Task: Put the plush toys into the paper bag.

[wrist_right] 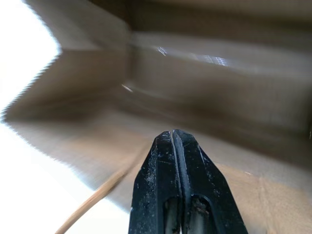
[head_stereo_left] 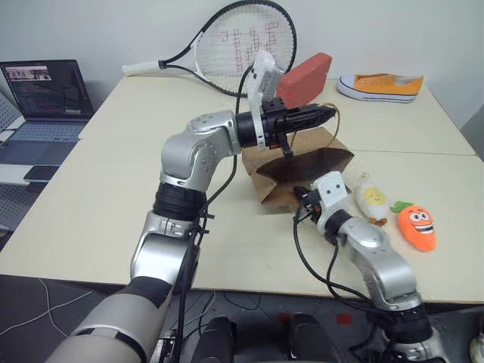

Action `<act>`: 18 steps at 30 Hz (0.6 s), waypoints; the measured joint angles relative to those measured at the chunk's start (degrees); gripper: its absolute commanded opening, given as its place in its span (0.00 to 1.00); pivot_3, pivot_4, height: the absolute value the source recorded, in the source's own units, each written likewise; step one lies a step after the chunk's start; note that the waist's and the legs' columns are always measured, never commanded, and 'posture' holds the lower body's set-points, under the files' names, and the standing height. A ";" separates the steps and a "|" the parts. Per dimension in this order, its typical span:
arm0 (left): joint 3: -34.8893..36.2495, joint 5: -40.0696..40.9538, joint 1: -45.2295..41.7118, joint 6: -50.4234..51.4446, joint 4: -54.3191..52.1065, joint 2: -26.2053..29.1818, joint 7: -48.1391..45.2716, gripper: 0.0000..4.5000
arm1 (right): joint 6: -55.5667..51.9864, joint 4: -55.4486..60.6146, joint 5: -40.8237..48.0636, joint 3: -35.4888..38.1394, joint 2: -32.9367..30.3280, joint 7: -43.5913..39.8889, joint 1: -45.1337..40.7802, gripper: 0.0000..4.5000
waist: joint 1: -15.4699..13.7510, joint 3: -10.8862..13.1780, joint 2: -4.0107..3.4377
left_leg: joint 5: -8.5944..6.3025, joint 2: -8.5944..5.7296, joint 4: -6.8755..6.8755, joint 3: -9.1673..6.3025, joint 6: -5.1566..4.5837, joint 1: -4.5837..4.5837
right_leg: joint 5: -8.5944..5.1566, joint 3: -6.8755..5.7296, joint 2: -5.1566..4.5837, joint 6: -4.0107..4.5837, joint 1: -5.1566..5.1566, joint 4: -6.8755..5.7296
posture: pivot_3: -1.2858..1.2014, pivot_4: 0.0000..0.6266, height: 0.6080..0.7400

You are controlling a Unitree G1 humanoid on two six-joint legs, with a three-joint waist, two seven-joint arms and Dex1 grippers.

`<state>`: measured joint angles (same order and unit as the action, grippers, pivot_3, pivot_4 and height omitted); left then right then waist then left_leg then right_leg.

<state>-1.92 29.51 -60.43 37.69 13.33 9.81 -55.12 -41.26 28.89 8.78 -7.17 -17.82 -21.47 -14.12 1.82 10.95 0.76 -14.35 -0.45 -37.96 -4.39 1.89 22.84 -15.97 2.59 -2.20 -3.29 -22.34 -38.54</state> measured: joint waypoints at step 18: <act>-1.18 2.95 4.86 3.67 -5.50 -2.18 0.89 0.00 | -22.31 15.18 25.94 31.46 -26.28 -13.52 1.75 0.66 | -0.21 0.01 0.01 | 0.00 0.01 0.03 0.07 -0.01 0.07 | -0.01 -0.03 0.00 0.00 0.08 0.23 | 0.52 0.24 1.00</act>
<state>-3.10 32.46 -55.57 41.36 7.83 7.63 -54.23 -63.58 44.07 34.72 24.28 -44.10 -34.99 -12.36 1.61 10.95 0.78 -14.35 -0.44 -37.94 -4.32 1.88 22.91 -15.97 2.56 -2.20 -3.29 -22.26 -38.30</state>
